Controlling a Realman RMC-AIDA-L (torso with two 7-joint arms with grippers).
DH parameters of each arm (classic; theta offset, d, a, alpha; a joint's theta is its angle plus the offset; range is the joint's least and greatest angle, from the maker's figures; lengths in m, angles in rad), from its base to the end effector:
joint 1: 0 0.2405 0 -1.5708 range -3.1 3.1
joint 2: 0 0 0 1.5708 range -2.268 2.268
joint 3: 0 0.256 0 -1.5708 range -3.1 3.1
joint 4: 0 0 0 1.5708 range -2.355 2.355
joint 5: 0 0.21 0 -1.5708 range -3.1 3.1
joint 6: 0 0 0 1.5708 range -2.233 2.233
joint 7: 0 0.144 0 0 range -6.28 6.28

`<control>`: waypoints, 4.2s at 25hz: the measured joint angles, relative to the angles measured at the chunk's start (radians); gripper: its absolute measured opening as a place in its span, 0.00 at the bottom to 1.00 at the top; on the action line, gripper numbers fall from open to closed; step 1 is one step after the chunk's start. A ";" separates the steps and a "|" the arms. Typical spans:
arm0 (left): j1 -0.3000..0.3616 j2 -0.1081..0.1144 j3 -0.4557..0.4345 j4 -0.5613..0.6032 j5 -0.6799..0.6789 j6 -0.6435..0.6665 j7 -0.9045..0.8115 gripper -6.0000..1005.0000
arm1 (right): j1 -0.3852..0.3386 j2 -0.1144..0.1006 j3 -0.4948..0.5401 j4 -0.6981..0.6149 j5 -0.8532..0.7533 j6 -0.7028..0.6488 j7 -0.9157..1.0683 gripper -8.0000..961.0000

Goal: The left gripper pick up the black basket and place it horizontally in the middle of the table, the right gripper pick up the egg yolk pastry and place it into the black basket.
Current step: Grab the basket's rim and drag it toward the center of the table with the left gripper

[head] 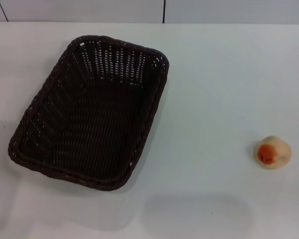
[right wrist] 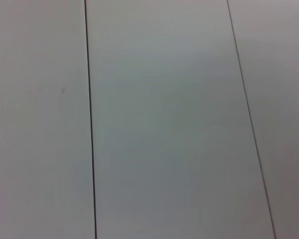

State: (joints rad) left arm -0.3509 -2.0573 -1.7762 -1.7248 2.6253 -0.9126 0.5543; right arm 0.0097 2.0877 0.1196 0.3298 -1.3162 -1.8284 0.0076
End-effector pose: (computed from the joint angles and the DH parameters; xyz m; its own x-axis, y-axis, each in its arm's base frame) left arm -0.1512 0.3905 0.1036 0.9075 0.2905 0.3035 0.4038 -0.4040 -0.8208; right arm 0.3703 0.1401 0.0215 0.6960 0.2844 -0.6594 -0.7156 0.3503 -0.6043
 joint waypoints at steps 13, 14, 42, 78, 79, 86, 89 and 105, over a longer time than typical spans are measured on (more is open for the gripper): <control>-0.072 -0.002 -0.081 -0.056 0.059 -0.371 -0.022 0.79 | -0.004 0.000 0.000 0.000 -0.003 0.000 0.000 0.81; -0.078 -0.003 -0.080 -0.061 0.078 -0.392 -0.035 0.79 | -0.004 0.000 0.000 0.000 -0.003 0.000 0.000 0.81; -0.181 -0.008 0.101 0.121 0.260 -0.594 -0.199 0.78 | -0.006 0.000 0.000 0.000 -0.006 0.011 0.000 0.81; -0.266 0.017 0.056 0.321 0.265 -0.526 -0.204 0.53 | -0.008 0.000 -0.002 -0.002 -0.006 0.011 0.000 0.81; -0.266 0.017 0.057 0.321 0.265 -0.526 -0.202 0.51 | -0.008 0.000 -0.002 -0.003 -0.006 0.011 0.000 0.81; -0.267 0.017 0.064 0.321 0.265 -0.528 -0.195 0.34 | -0.008 0.000 -0.002 -0.003 -0.007 0.011 0.000 0.81; -0.267 0.009 0.069 0.310 0.265 -0.529 -0.143 0.30 | -0.008 0.000 -0.002 -0.003 -0.007 0.011 0.000 0.81; -0.336 -0.010 0.143 0.220 0.151 -0.513 0.155 0.23 | -0.008 0.000 -0.008 -0.001 -0.009 0.001 0.000 0.81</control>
State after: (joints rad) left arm -0.6865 -2.0678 -1.6331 -1.5051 2.7767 -1.4251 0.7093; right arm 0.0015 2.0877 0.1115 0.3291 -1.3249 -1.8271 0.0076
